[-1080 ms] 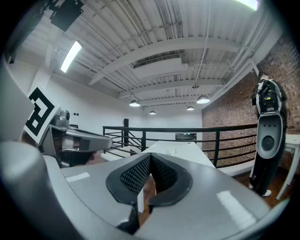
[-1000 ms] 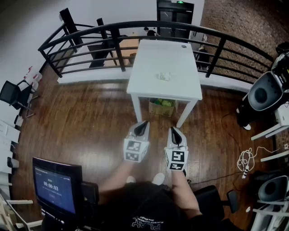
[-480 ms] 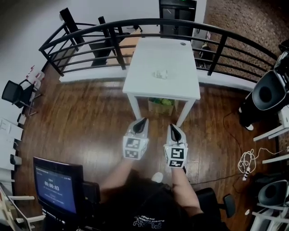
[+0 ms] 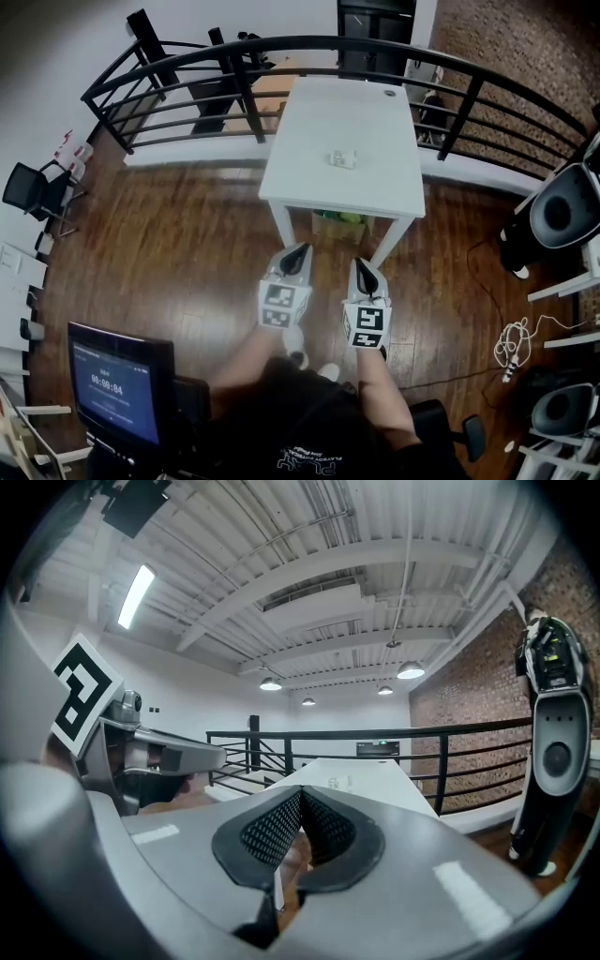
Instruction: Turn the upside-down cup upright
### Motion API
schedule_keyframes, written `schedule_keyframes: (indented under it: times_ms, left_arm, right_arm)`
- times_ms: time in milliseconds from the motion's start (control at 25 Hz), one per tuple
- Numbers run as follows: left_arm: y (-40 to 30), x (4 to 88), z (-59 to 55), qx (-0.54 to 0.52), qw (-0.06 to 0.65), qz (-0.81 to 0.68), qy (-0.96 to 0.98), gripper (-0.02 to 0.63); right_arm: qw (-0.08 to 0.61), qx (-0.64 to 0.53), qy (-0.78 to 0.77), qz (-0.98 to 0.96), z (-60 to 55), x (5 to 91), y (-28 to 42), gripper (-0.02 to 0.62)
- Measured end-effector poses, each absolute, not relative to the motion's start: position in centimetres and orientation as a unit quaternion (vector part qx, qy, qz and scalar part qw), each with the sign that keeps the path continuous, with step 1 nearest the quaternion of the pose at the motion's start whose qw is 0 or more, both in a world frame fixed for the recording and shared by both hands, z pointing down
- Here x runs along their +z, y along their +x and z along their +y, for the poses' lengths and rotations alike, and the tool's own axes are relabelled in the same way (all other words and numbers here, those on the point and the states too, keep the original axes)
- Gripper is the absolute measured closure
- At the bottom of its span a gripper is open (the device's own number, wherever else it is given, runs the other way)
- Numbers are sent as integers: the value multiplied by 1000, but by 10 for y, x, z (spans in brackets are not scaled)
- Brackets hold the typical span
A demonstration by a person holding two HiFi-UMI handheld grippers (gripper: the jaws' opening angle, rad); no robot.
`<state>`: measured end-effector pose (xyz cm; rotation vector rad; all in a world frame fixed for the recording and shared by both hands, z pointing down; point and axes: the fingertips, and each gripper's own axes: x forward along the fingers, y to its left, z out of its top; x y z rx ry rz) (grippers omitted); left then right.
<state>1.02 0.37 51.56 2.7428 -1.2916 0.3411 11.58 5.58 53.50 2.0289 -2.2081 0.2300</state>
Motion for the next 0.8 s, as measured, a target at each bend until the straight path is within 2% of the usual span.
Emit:
schedule_keyframes:
  times_ms: [800]
  left_arm:
    - [-8,505,-138,55,68,-428,900,604]
  right_arm:
    - [65,45,693,-716,-95,494,112,581]
